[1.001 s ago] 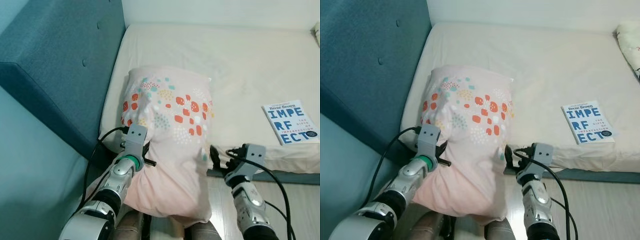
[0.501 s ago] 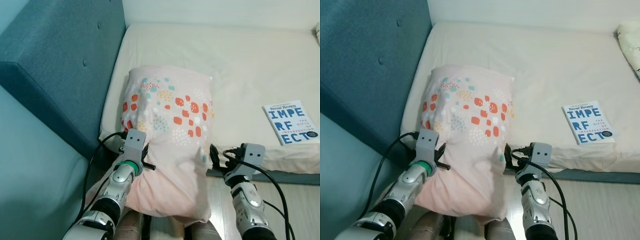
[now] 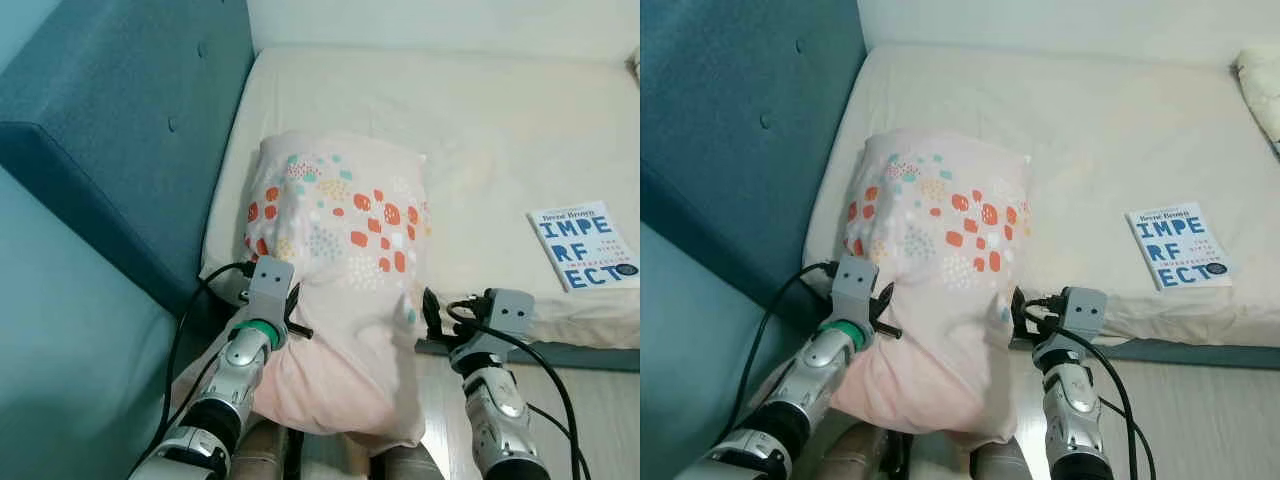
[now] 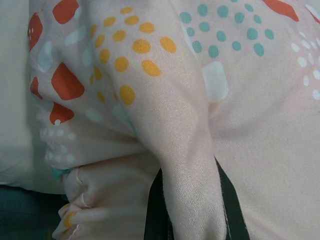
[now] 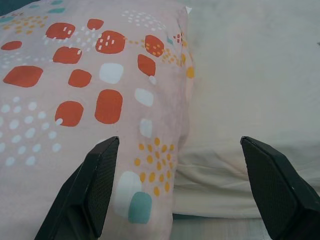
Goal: Clean up the room
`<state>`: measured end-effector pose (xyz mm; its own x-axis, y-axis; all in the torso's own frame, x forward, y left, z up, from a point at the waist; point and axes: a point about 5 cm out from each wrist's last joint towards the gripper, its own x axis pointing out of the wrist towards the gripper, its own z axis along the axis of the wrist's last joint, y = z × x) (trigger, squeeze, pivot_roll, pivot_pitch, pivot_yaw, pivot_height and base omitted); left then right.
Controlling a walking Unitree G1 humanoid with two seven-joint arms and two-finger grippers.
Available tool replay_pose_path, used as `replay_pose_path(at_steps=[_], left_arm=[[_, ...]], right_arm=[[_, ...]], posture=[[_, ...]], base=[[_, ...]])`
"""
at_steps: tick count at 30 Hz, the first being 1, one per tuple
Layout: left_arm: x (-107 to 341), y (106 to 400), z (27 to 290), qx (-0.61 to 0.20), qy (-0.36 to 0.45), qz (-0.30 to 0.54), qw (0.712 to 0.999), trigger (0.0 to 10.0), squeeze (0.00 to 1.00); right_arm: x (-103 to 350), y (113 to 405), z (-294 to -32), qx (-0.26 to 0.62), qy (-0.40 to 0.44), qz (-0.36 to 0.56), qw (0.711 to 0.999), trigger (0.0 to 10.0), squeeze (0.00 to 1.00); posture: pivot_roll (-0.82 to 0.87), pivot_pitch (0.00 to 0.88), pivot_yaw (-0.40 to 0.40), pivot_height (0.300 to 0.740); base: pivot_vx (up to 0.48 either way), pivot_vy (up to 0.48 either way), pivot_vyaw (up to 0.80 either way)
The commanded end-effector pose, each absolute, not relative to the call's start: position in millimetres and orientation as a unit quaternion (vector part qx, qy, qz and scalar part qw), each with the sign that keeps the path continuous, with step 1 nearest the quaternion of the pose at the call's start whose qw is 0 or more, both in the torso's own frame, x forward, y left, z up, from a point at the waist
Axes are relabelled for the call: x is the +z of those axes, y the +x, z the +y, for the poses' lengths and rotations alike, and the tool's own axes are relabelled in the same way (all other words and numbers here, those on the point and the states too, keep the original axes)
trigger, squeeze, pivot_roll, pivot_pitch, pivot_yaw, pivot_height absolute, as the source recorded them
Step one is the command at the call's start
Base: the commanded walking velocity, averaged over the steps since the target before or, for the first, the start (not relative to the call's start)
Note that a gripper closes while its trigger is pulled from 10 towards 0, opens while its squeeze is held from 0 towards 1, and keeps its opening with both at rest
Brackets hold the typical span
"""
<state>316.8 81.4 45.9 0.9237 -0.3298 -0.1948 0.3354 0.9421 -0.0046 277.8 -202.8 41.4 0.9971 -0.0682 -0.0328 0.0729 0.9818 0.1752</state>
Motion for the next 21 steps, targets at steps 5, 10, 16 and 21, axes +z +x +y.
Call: replay_pose_path(at_steps=[5,10,16,21], left_arm=[[43.1,313.0,79.5,-0.179,0.020,0.099,0.979,10.0,0.00],[43.0,312.6,81.6,-0.180,0.021,0.099,0.978,10.0,0.00],[43.1,312.0,82.9,-0.180,0.021,0.098,0.978,10.0,0.00],[43.5,311.4,81.2,-0.186,0.020,0.098,0.977,10.0,0.00]], right_arm=[[33.7,269.0,-202.3,-0.045,0.094,0.023,0.994,10.0,0.00],[33.9,268.1,-201.2,-0.047,0.094,0.021,0.994,10.0,0.00],[34.3,268.1,-200.3,-0.049,0.096,0.021,0.994,10.0,0.00],[34.0,267.9,-199.8,-0.050,0.097,0.022,0.994,10.0,0.00]], posture=[[0.01,0.173,0.110,0.671],[0.01,0.169,0.111,0.646],[0.01,0.166,0.109,0.631],[0.01,0.164,0.113,0.631]], base=[[0.000,0.000,0.00],[0.000,0.000,0.00],[0.000,0.000,0.00],[0.000,0.000,0.00]])
